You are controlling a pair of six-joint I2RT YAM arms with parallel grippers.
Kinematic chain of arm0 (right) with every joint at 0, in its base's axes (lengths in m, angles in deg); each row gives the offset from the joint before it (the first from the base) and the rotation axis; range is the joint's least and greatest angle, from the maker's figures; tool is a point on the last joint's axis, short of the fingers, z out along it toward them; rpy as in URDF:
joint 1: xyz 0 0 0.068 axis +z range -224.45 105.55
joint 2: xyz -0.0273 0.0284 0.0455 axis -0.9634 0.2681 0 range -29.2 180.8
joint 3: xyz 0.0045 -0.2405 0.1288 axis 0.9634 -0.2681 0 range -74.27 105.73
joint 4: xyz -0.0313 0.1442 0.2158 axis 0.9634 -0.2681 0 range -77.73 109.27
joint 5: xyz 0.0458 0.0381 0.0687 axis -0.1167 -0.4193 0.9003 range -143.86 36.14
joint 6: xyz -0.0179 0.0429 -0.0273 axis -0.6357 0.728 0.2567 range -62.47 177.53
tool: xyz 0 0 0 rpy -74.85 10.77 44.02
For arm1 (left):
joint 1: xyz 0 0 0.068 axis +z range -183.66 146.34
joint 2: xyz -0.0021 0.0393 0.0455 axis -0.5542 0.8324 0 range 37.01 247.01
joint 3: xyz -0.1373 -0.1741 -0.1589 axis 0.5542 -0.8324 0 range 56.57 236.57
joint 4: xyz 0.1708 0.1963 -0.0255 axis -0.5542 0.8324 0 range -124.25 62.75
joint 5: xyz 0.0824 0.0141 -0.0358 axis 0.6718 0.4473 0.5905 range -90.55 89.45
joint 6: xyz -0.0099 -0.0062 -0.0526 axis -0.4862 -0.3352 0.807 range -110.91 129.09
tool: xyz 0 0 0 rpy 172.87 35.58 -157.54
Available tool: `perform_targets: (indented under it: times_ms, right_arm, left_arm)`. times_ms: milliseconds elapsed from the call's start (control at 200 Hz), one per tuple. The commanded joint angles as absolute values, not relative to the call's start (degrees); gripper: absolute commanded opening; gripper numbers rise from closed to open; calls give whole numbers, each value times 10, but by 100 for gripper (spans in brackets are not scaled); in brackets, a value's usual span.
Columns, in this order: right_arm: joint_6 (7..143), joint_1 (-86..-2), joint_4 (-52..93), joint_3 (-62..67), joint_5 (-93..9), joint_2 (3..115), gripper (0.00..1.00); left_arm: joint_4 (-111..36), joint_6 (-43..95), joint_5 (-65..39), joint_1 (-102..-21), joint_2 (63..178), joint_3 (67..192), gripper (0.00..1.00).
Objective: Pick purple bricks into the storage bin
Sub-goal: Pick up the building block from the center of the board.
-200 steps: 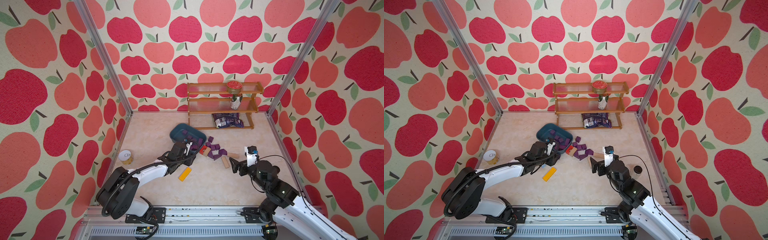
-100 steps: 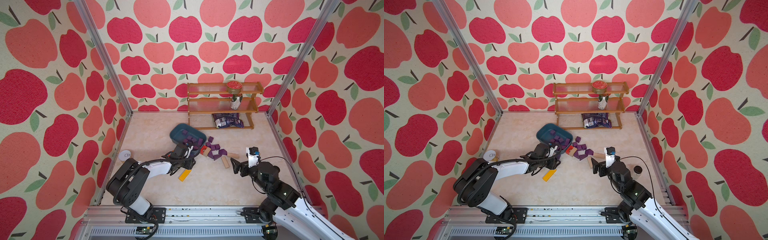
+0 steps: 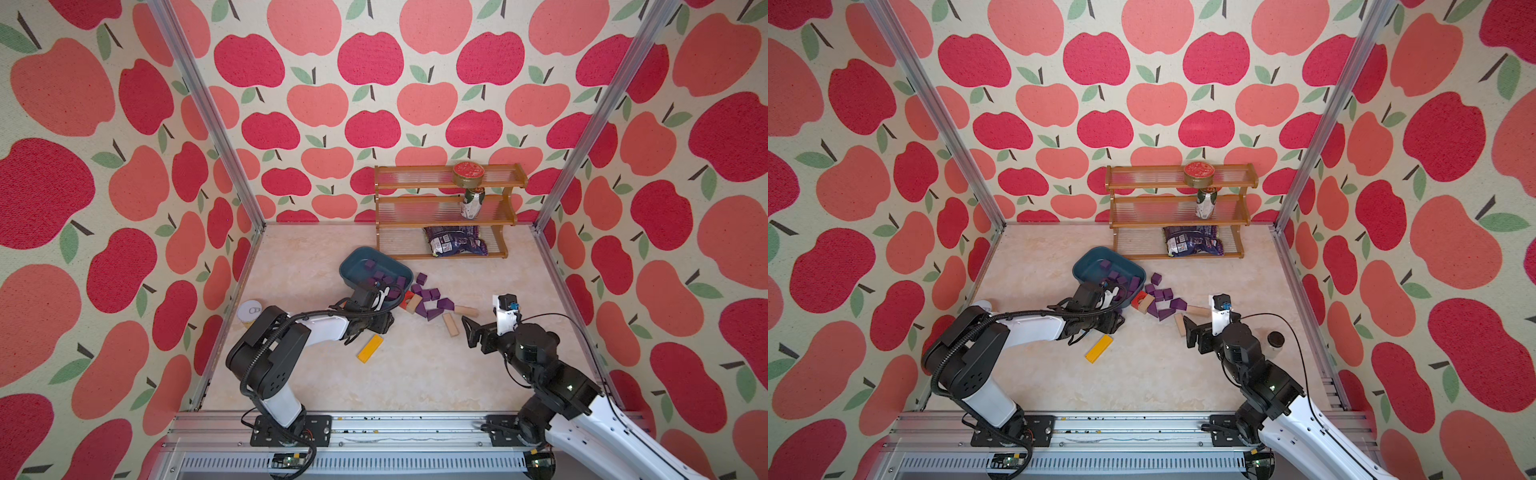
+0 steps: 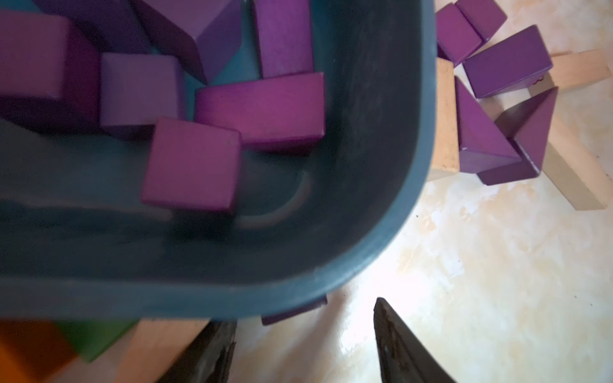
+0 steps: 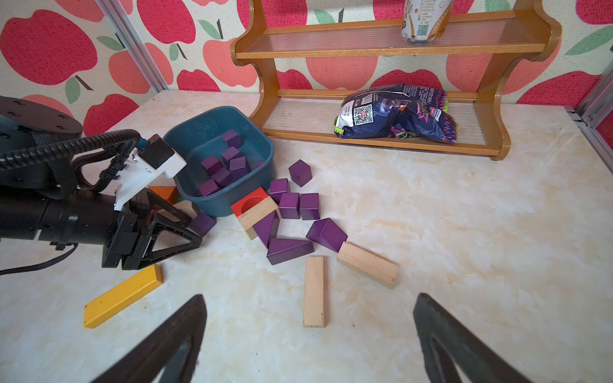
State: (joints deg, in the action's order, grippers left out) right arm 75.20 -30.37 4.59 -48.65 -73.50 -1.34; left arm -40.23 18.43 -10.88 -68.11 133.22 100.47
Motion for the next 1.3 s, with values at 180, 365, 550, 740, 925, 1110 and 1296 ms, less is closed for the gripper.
perform_targets:
  times_ms: [180, 365, 550, 740, 925, 1110, 1296]
  right_arm:
    - [760, -311, 44, -491, -752, -17, 99]
    - [759, -311, 48, -490, -750, -13, 99]
    - [761, -312, 43, -490, -748, -13, 99]
    - [764, -312, 35, -491, -752, -20, 99]
    - [768, -312, 35, -494, -754, -24, 99]
    - [768, -312, 35, -495, -753, -25, 99]
    - [769, -312, 35, -496, -753, -26, 99]
  left_arm:
    - [-357, 159, -38, -691, 1358, 1036, 57]
    - [-348, 140, -3, -714, 1375, 1046, 56]
    - [-342, 129, 8, -729, 1399, 1063, 47]
    - [-332, 117, 25, -742, 1407, 1069, 32]
    - [-320, 107, 63, -763, 1394, 1068, 28]
    - [-314, 110, 82, -779, 1353, 1057, 27]
    - [-309, 123, 81, -783, 1291, 1045, 27]
